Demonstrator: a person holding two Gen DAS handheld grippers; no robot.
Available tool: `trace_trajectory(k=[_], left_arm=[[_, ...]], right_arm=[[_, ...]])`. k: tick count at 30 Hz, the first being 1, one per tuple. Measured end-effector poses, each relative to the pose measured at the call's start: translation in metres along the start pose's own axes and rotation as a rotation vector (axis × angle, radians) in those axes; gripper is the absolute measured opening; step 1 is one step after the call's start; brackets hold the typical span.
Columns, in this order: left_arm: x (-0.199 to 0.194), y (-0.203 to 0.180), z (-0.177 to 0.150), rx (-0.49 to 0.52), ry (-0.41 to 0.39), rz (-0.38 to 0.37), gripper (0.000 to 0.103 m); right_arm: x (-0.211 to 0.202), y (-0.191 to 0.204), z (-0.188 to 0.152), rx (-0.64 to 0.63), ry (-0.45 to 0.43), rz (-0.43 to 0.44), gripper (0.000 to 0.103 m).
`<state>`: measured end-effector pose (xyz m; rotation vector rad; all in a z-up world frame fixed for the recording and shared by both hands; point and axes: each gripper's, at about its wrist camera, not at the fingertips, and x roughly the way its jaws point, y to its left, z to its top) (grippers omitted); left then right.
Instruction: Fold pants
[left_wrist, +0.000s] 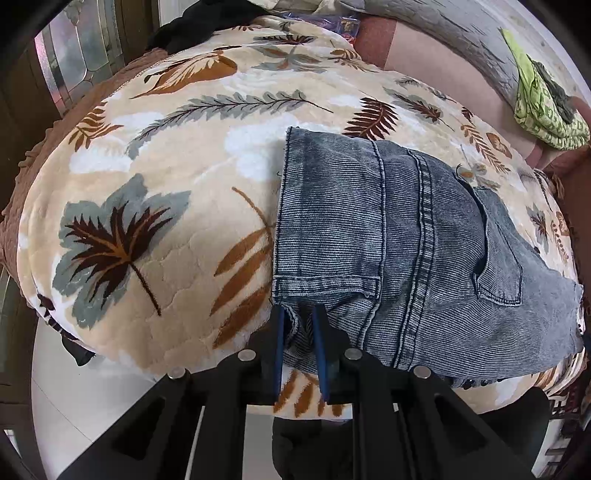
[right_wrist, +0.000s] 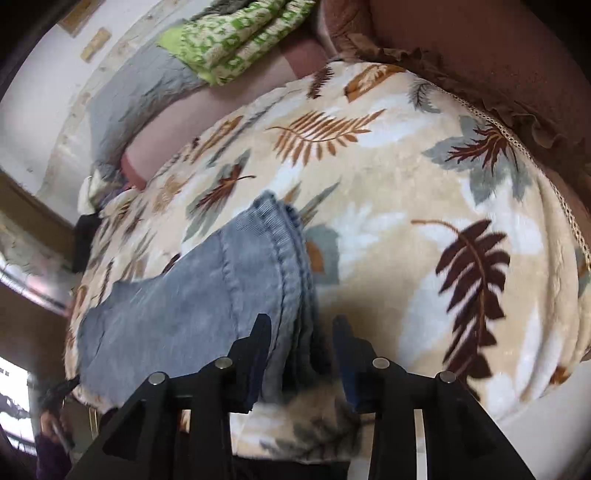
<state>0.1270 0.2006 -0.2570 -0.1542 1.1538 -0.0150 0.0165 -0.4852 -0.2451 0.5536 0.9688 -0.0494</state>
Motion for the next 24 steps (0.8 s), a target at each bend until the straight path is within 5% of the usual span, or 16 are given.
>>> trace_trajectory(k=[3, 6, 8, 9, 10, 17, 22, 24], left_arm=[[-0.001, 0.000, -0.001, -0.004, -0.004, 0.002, 0.017], [0.000, 0.002, -0.002, -0.005, -0.003, -0.001, 0.017], [-0.001, 0.003, -0.003, -0.005, -0.002, -0.004, 0.017], [-0.001, 0.003, -0.002, -0.006, 0.000, -0.008, 0.017], [-0.001, 0.004, -0.003, -0.007, 0.000, -0.008, 0.017], [-0.003, 0.007, -0.007, 0.009, 0.006, -0.016, 0.017], [0.000, 0.011, -0.008, 0.000, 0.013, -0.032, 0.019], [-0.001, 0.010, -0.009, 0.009, 0.020, -0.025, 0.022]], right_arm=[[0.014, 0.000, -0.008, -0.016, 0.020, -0.025, 0.064], [0.037, 0.000, -0.015, -0.014, 0.088, 0.013, 0.064], [0.037, 0.011, -0.019, -0.082, 0.075, -0.077, 0.050], [0.035, 0.015, -0.019, -0.102, 0.083, -0.085, 0.027], [0.030, 0.017, -0.021, -0.102, 0.082, -0.082, 0.022], [-0.033, 0.044, -0.043, -0.173, -0.006, -0.131, 0.019], [0.017, 0.016, -0.066, -0.101, 0.204, -0.197, 0.022], [0.009, 0.015, -0.059, -0.072, 0.179, -0.172, 0.025]])
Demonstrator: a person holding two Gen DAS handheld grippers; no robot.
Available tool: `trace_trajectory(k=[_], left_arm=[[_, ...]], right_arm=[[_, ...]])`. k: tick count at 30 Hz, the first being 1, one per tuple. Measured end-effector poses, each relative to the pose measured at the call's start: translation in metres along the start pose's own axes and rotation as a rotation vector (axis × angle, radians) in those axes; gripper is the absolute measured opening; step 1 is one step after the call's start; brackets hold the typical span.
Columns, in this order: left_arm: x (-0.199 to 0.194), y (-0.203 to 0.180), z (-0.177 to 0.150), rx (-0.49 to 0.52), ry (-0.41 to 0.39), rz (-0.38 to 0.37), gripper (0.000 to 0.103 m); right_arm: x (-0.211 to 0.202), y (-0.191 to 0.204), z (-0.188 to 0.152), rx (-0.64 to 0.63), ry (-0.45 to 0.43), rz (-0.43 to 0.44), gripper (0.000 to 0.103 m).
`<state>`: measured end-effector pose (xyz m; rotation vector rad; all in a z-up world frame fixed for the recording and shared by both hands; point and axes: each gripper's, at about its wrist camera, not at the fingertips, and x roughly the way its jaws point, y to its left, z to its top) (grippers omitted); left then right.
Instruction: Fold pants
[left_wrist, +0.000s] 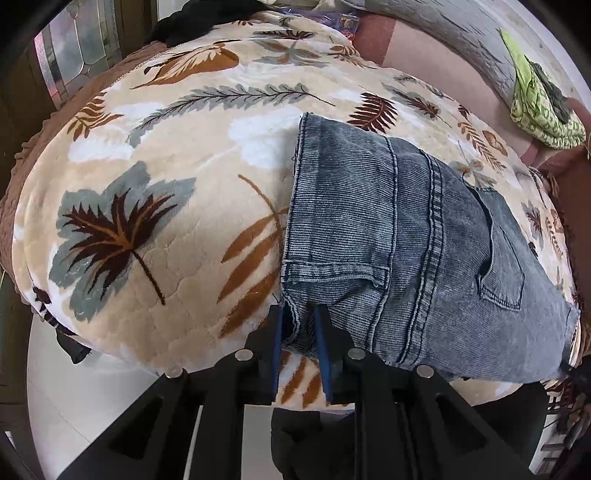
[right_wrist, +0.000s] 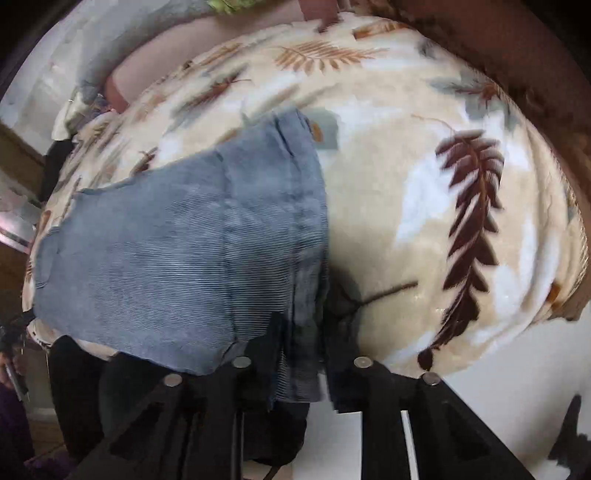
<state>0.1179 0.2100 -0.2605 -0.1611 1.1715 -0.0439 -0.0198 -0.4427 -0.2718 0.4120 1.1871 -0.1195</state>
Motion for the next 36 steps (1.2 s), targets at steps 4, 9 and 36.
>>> trace_trajectory(k=[4, 9, 36], left_arm=[[-0.011, 0.003, -0.005, 0.012, 0.004, 0.030, 0.025], [-0.049, -0.006, -0.012, 0.062, -0.098, 0.103, 0.025], [0.023, -0.210, -0.040, 0.380, -0.020, 0.007, 0.053]], right_arm=[[-0.042, 0.004, 0.018, -0.020, -0.129, -0.069, 0.031], [-0.056, 0.017, 0.051, -0.065, -0.199, -0.030, 0.031], [0.027, 0.216, 0.101, -0.391, -0.091, 0.316, 0.068]])
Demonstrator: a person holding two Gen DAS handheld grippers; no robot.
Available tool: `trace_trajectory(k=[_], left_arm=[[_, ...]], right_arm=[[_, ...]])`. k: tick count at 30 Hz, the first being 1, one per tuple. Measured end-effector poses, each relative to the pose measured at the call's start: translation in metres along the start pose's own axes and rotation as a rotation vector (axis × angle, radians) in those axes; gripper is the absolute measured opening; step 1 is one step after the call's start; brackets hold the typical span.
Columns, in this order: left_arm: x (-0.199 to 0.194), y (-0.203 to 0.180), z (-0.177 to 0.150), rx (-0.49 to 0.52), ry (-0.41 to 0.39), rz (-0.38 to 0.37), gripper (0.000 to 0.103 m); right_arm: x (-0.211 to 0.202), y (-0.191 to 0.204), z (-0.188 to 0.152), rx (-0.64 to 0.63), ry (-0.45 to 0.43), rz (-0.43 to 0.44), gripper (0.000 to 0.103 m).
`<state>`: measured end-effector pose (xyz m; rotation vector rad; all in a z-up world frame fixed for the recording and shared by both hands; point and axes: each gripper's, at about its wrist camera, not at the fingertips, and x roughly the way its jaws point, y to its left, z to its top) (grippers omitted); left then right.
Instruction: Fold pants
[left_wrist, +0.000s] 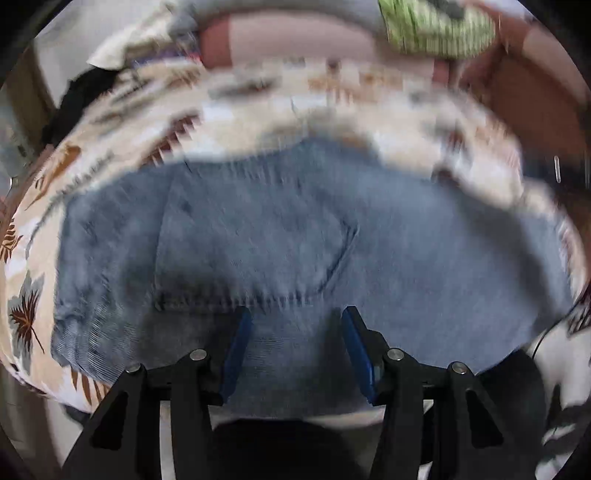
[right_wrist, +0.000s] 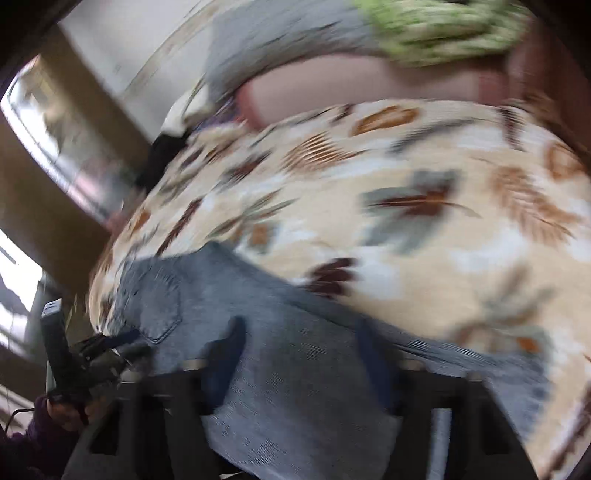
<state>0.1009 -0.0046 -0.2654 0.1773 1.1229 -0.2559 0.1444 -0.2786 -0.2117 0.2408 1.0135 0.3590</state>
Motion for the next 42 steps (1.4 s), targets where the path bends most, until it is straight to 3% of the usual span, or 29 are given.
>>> trace_trajectory(k=[3, 6, 11, 12, 13, 14, 16, 18, 23, 27, 31, 37, 42], left_arm=[[0.003, -0.004, -0.003, 0.022, -0.005, 0.022, 0.053], [-0.005, 0.005, -0.001, -0.016, -0.024, -0.032, 0.053], [-0.013, 0.017, 0.003, -0.060, -0.048, -0.061, 0.053], [-0.015, 0.016, 0.003, -0.050, -0.056, -0.064, 0.053], [-0.015, 0.016, 0.004, -0.043, -0.063, -0.064, 0.053], [-0.016, 0.016, 0.004, -0.039, -0.069, -0.066, 0.053], [-0.019, 0.016, 0.003, -0.033, -0.083, -0.074, 0.053], [-0.020, 0.015, 0.004, -0.032, -0.090, -0.083, 0.053], [-0.016, 0.012, 0.007, -0.040, -0.095, -0.085, 0.053], [-0.007, 0.006, 0.004, -0.035, -0.085, -0.082, 0.053], [0.006, -0.001, 0.001, 0.004, -0.071, -0.027, 0.053], [-0.012, 0.002, 0.001, -0.004, -0.073, -0.056, 0.053], [-0.017, -0.019, 0.002, 0.058, -0.105, -0.052, 0.054]], right_arm=[[0.043, 0.027, 0.020, -0.058, 0.052, 0.034, 0.067], [0.076, 0.049, 0.034, -0.144, 0.089, 0.022, 0.064], [0.127, 0.066, 0.045, -0.222, 0.190, 0.016, 0.058], [0.133, 0.068, 0.045, -0.239, 0.219, 0.024, 0.051], [0.140, 0.071, 0.044, -0.259, 0.248, 0.029, 0.037], [0.145, 0.073, 0.042, -0.285, 0.267, 0.012, 0.030], [0.149, 0.080, 0.039, -0.343, 0.274, -0.060, 0.008], [0.143, 0.080, 0.044, -0.334, 0.242, -0.067, 0.001], [0.141, 0.080, 0.054, -0.327, 0.198, -0.146, 0.001], [0.162, 0.074, 0.056, -0.282, 0.216, -0.202, 0.001], [0.161, 0.068, 0.058, -0.204, 0.182, -0.167, 0.005], [0.076, 0.038, 0.047, -0.069, 0.064, -0.017, 0.008], [0.007, -0.001, -0.004, 0.004, 0.019, -0.098, 0.008]])
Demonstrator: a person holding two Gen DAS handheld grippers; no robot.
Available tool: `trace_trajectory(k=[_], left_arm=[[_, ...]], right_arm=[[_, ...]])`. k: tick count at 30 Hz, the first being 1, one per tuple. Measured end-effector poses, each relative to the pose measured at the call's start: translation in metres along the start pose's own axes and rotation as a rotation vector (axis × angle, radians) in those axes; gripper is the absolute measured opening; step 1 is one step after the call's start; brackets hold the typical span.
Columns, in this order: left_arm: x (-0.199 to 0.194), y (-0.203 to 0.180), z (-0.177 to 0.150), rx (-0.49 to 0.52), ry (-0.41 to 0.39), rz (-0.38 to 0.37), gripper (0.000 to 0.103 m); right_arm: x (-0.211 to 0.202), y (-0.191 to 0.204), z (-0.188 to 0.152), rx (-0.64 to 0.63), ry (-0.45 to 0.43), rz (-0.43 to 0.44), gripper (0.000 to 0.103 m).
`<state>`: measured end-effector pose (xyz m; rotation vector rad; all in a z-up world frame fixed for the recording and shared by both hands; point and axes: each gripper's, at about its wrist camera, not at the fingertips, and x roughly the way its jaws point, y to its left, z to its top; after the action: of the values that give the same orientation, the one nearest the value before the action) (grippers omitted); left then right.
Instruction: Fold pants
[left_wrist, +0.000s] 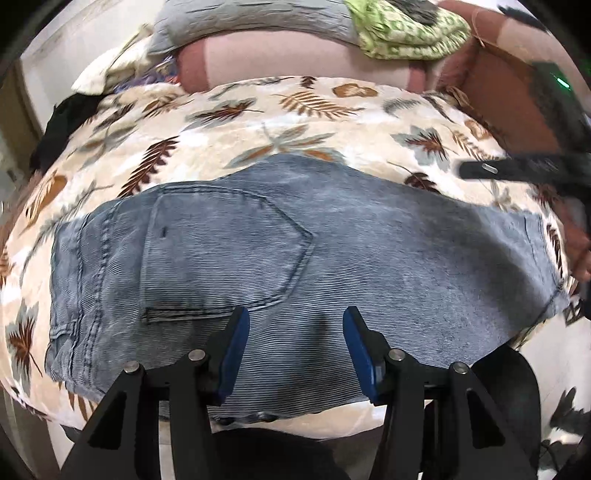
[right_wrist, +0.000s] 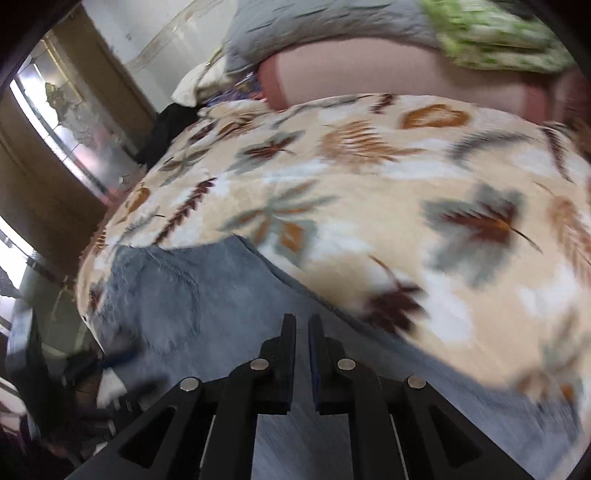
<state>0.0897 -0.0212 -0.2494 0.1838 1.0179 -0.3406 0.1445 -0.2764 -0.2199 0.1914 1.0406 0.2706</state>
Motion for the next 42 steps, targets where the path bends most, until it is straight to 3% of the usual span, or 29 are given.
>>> trace_trajectory(k=[4, 7, 8, 9, 12, 16, 20, 22, 24, 26, 27, 30, 34, 38, 41, 42], left_arm=[[0.021, -0.013, -0.008, 0.040, 0.070, 0.019, 0.054], [0.024, -0.017, -0.013, 0.069, 0.079, 0.047, 0.054], [0.022, -0.016, -0.012, 0.069, 0.084, 0.042, 0.054], [0.018, -0.011, -0.011, 0.058, 0.085, 0.033, 0.054], [0.003, 0.010, -0.006, 0.026, 0.048, 0.065, 0.054], [-0.016, 0.061, 0.005, -0.053, -0.004, 0.174, 0.054], [-0.006, 0.123, 0.007, -0.180, 0.036, 0.284, 0.054], [0.006, 0.145, 0.002, -0.223, 0.071, 0.296, 0.059], [0.014, 0.151, -0.005, -0.215, 0.059, 0.294, 0.076], [0.013, 0.152, -0.010, -0.225, 0.044, 0.313, 0.079], [0.011, 0.151, -0.011, -0.236, 0.054, 0.313, 0.078], [0.002, 0.141, -0.005, -0.216, 0.072, 0.319, 0.075], [-0.025, 0.104, 0.009, -0.146, -0.011, 0.249, 0.075], [-0.029, 0.056, 0.020, -0.082, -0.047, 0.170, 0.075], [-0.014, 0.018, 0.023, -0.013, -0.005, 0.110, 0.075], [-0.007, 0.004, 0.021, 0.016, 0.009, 0.105, 0.075]], right_arm=[[-0.018, -0.046, -0.046, 0.087, 0.028, -0.124, 0.008], [-0.014, -0.087, -0.074, 0.148, 0.093, -0.299, 0.008], [-0.016, -0.099, -0.080, 0.175, 0.086, -0.299, 0.008], [-0.025, -0.111, -0.086, 0.215, 0.044, -0.242, 0.008], [-0.042, -0.115, -0.085, 0.243, 0.010, -0.295, 0.008], [-0.050, -0.088, -0.083, 0.197, -0.017, -0.220, 0.008], [-0.037, -0.060, -0.091, 0.153, 0.002, -0.116, 0.008], [-0.031, -0.053, -0.104, 0.143, 0.024, -0.124, 0.008], [-0.026, -0.066, -0.117, 0.180, 0.041, -0.142, 0.008], [-0.028, -0.080, -0.124, 0.235, 0.033, -0.124, 0.008], [-0.035, -0.089, -0.127, 0.272, 0.018, -0.092, 0.008], [-0.061, -0.101, -0.122, 0.282, -0.059, -0.112, 0.008], [-0.081, -0.134, -0.106, 0.372, -0.157, -0.132, 0.008], [-0.068, -0.151, -0.087, 0.405, -0.170, -0.104, 0.008], [-0.046, -0.169, -0.081, 0.439, -0.155, -0.196, 0.008], [-0.034, -0.180, -0.081, 0.459, -0.150, -0.164, 0.008]])
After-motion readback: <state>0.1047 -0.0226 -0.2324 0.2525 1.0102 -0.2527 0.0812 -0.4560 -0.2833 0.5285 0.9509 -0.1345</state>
